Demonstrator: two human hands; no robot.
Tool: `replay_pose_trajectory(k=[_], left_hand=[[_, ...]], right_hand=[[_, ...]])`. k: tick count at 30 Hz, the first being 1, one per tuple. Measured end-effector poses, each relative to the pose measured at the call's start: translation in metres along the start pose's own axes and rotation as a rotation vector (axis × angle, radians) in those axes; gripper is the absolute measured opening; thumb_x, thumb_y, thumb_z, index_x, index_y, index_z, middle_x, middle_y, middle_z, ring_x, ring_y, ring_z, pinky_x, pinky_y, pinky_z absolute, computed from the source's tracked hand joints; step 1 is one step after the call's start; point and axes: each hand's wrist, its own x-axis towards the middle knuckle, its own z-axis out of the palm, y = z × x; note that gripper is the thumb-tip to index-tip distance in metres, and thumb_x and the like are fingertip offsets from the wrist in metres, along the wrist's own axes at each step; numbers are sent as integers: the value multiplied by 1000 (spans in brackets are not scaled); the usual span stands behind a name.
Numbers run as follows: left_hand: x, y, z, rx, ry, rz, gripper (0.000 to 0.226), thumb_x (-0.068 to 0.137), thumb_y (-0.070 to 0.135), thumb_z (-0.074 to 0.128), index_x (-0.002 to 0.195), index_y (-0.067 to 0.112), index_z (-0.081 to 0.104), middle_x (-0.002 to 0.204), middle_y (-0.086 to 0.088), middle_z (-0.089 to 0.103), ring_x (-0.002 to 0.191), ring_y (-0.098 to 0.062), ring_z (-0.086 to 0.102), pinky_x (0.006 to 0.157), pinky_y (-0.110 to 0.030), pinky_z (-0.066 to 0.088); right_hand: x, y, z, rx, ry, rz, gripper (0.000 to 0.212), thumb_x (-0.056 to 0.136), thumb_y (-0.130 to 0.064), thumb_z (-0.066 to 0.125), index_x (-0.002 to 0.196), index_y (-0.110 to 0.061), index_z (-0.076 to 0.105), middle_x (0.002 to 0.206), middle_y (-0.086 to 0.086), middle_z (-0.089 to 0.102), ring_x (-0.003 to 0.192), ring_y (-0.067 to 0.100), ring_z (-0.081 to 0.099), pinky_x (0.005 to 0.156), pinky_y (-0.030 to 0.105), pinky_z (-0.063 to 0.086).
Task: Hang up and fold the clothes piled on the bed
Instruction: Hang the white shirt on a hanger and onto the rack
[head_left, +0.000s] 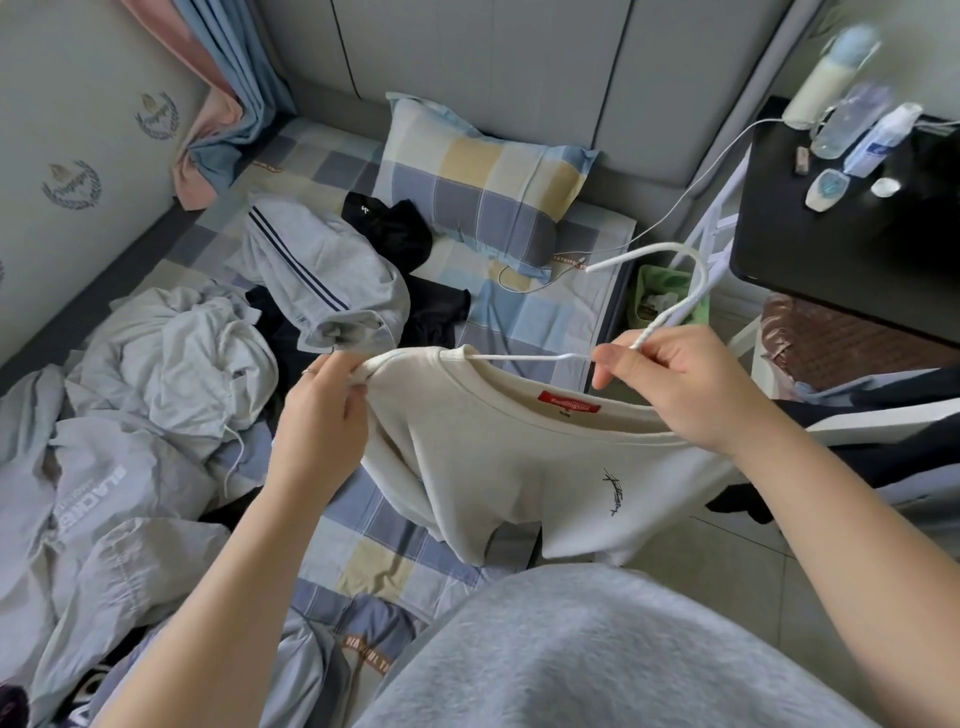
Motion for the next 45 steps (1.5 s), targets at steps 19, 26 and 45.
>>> replay_pose_trajectory(k=[19,26,45], left_hand=[[9,10,-12,-166,122,44,24,100,1,50,110,13,67,110,5,63,108,-22,60,96,-45,50],[5,35,-14,-48,-198,389,22,96,6,62,114,14,72,108,7,68,102,-8,58,90,-7,37],[11,-9,-38,-260,-59,137,61,87,-1,71,85,59,62,91,18,62,85,2,56,75,-8,39]], right_hand=[[-17,10,24,-62,-148,30,30,100,-22,58,75,-12,70,47,-11,44,45,3,41,52,10,32],[-16,9,34,-24,-155,36,29,99,-26,60,76,-12,70,52,-2,46,51,5,40,54,20,33],[-24,128,-7,-422,-55,434,21,88,-26,73,70,-25,62,68,-1,62,74,25,60,62,36,41]])
